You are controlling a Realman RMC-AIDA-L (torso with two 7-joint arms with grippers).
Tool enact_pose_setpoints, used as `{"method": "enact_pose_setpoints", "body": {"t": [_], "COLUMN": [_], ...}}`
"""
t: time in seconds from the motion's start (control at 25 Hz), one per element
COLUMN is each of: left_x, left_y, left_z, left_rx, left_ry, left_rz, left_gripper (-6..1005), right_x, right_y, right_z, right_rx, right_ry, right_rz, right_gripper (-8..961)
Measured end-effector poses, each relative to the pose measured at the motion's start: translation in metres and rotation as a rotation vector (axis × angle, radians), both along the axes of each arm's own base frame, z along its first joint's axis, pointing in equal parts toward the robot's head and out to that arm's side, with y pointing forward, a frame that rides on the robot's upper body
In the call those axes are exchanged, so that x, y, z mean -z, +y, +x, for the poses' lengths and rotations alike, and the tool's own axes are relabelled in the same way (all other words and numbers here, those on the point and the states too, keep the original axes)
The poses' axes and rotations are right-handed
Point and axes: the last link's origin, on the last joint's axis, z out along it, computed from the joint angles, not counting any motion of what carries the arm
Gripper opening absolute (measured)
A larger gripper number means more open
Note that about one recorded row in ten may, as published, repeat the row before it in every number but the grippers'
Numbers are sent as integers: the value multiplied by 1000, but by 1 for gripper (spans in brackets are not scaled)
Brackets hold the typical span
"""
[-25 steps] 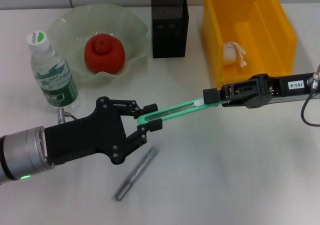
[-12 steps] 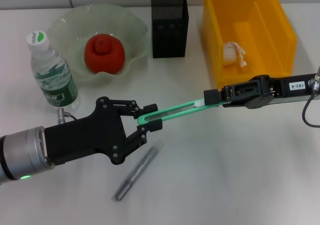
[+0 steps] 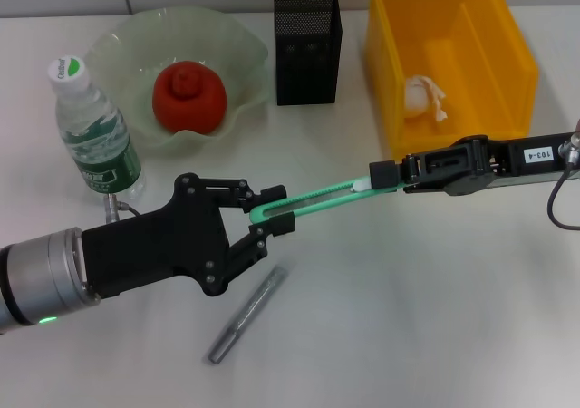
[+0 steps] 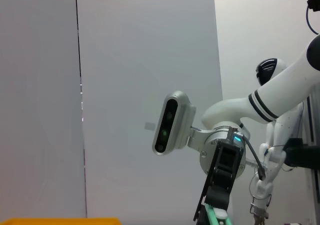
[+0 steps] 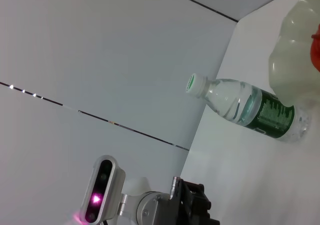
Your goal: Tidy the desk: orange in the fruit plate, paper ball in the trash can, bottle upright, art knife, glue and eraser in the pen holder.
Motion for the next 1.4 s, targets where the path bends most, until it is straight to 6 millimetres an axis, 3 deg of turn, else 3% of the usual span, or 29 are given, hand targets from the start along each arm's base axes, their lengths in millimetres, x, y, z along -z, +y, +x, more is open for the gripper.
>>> {"method": "enact_pose_setpoints", "body": {"t": [0.4,0.84,1.04,1.4], "left_x": [0,-1,-3,-8], "left_y": [1,2,2,3], "left_z": [1,1,0,-6], "left_rx": [-2,-8,-14,-71], "left_ry": [-7,-8,-9,-16], "left_rz": [6,0,-4,-16], "left_gripper": [217,660,812,813], "right_x": [1,1,-1,-18], "right_y": [0,1,3,18], "right_z": [0,0,0,2], "right_rx": [1,-2,-8,-51], "right_ry": [-4,-6,-7,-74], "right_rz": [2,11,22,120], "right_gripper": [177,164,164,164]}}
